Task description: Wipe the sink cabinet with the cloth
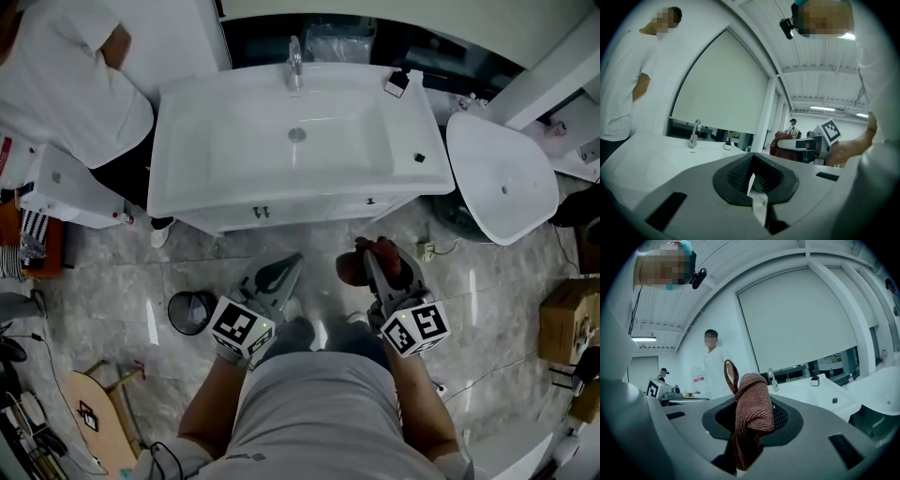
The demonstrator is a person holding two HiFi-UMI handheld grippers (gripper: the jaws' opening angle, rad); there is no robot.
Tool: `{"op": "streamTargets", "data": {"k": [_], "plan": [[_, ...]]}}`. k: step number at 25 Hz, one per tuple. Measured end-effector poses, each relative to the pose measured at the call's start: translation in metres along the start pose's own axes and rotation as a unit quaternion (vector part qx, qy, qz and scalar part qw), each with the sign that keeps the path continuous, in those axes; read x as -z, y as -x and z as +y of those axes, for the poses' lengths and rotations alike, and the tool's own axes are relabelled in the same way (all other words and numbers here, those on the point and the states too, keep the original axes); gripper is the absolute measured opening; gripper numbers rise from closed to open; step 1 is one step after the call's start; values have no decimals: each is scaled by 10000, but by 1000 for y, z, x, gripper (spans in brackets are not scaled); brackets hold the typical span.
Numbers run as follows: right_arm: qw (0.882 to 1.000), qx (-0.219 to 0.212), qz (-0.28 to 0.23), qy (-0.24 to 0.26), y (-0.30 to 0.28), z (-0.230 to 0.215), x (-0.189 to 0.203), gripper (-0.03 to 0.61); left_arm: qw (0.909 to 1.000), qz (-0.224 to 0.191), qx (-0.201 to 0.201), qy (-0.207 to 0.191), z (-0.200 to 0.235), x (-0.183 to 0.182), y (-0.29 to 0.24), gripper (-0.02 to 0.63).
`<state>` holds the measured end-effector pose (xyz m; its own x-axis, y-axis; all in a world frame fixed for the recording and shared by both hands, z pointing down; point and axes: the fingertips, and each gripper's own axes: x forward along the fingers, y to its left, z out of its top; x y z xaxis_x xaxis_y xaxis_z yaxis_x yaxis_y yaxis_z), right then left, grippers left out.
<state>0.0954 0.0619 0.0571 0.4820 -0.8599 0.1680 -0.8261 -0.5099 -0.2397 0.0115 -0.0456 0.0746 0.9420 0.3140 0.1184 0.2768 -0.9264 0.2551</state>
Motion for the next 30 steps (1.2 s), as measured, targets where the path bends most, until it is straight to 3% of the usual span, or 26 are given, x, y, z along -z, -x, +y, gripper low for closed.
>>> {"op": "streamTargets", "data": {"k": [6, 10, 19, 30], "plan": [[9988, -253, 384, -175, -23, -21, 16, 117, 9993, 58, -374, -65, 10, 4, -10, 11], [9963, -475, 664, -270, -36, -40, 37, 117, 9966, 18, -812, 99, 18, 13, -15, 11], [9860, -851, 1416, -243, -72, -91, 112, 117, 9842, 68, -1705, 482, 12, 62, -31, 11], [9736, -918, 2066, -301, -121, -152, 222, 116, 9500, -129, -2971, 954, 13, 139, -21, 11]]}}
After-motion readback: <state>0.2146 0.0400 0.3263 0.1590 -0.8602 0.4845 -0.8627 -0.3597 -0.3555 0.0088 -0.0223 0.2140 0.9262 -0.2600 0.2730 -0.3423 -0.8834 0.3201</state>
